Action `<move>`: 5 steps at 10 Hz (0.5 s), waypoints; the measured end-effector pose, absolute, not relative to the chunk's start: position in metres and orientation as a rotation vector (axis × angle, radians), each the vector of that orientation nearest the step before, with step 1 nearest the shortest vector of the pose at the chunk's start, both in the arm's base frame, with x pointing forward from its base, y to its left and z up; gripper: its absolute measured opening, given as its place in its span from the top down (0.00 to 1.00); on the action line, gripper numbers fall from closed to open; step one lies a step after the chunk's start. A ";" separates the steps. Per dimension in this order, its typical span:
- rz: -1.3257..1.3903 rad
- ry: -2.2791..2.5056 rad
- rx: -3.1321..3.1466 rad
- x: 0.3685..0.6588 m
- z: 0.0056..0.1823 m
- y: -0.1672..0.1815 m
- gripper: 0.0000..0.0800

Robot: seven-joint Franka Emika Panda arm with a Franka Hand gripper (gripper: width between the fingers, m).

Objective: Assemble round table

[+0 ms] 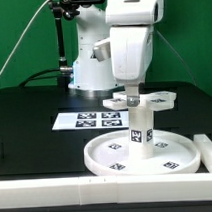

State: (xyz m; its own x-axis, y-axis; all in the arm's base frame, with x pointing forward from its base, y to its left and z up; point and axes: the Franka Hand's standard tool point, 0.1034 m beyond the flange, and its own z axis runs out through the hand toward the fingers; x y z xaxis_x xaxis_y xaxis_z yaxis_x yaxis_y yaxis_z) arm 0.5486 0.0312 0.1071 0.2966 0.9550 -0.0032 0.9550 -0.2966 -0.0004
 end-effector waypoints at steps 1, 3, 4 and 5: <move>-0.004 1.853 2.536 0.548 0.107 0.034 0.19; -0.005 1.846 2.542 0.549 0.107 0.036 0.19; -0.005 1.849 2.540 0.549 0.107 0.038 0.19; -0.006 1.846 2.543 0.549 0.107 0.036 0.19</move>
Offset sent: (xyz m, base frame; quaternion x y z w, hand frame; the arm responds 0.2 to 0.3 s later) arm 0.0060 0.0094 0.0014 0.0043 -0.0189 -0.0246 0.9995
